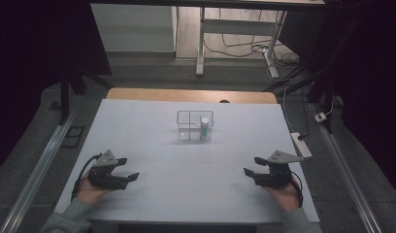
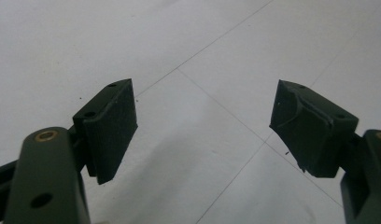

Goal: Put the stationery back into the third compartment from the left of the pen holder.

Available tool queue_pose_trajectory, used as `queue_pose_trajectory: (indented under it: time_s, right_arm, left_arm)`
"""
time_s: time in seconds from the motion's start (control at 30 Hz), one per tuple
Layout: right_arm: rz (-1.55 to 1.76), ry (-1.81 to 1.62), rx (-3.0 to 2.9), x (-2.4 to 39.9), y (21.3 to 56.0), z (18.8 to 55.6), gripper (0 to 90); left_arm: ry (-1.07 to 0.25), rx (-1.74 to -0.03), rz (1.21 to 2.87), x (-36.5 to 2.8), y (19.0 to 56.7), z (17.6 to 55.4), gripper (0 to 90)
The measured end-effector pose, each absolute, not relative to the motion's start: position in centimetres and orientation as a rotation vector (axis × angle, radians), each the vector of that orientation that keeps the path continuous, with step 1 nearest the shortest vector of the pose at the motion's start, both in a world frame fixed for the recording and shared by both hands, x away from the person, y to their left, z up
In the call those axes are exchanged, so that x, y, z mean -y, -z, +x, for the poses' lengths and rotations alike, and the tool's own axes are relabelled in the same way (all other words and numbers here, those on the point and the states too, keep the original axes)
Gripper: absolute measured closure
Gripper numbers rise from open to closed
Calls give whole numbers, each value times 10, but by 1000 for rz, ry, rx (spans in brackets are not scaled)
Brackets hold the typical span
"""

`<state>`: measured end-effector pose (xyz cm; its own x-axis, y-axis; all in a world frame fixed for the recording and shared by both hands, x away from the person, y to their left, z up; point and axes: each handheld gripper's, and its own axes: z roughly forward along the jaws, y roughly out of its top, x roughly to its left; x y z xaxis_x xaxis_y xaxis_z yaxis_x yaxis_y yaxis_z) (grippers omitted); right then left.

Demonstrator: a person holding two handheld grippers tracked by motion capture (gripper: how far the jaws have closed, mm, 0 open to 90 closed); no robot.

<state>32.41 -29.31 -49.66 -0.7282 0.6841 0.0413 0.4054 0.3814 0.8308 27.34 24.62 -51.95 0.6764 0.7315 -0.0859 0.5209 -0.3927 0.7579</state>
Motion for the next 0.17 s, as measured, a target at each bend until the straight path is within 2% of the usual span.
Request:
queue_pose_trajectory:
  time_s: [0.17]
  right_arm:
    - [947, -1240, -2349, 291, 498, 324, 323]
  left_arm:
    - [-335, -963, 2085, -246, 519, 273, 223]
